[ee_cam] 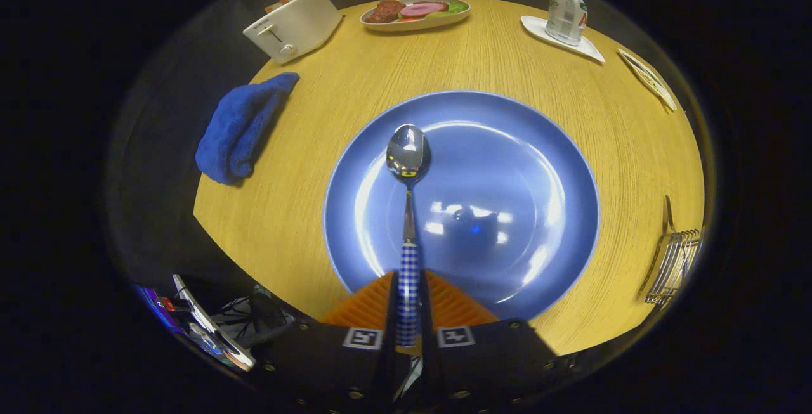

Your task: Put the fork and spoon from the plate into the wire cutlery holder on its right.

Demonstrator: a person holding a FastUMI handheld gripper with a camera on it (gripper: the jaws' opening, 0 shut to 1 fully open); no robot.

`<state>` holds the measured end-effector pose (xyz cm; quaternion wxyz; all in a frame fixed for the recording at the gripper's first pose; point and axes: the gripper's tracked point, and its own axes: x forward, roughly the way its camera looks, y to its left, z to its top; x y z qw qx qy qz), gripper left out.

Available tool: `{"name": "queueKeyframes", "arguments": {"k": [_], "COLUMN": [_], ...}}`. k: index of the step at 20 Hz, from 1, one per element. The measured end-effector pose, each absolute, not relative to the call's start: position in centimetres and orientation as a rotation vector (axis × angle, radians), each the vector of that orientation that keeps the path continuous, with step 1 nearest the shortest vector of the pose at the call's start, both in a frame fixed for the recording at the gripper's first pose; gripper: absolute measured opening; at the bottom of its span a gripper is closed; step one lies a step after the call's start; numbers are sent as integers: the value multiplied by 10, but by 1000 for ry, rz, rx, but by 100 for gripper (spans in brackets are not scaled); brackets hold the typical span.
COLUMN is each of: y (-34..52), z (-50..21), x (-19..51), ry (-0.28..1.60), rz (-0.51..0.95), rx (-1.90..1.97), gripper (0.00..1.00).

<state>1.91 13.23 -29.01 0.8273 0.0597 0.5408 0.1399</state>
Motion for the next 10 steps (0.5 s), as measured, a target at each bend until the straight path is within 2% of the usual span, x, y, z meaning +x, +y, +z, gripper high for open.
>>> {"name": "queueKeyframes", "arguments": {"k": [1,10], "y": [129,67], "z": [-286,-240], "x": [16,3], "ry": [1160,1131], "rz": [302,277], "rx": [111,-15], "gripper": [13,13]}}
